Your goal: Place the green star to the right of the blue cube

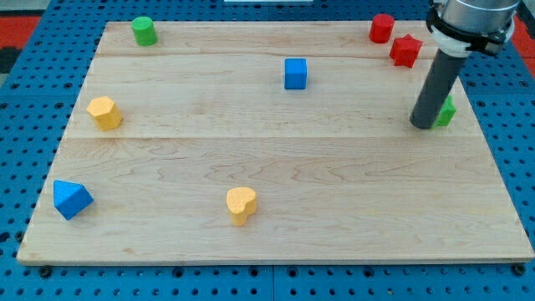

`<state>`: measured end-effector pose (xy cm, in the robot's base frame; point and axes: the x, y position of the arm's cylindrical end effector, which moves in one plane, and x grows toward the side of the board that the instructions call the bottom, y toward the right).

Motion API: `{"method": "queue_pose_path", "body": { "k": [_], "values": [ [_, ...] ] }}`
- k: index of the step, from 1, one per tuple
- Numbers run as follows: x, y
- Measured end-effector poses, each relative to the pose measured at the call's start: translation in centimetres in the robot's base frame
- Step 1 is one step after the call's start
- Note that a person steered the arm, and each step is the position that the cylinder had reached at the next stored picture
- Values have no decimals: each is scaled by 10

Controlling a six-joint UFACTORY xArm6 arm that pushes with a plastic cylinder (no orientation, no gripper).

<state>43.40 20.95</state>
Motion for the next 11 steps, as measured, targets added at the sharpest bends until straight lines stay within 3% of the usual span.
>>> {"method": "queue_pose_path", "body": {
  "k": [1, 3, 5, 7, 9, 11],
  "values": [
    [46, -8],
    [6, 56],
    [-52, 38],
    [-41, 28],
    [-86, 4],
    [-144, 104]
  ]
}}
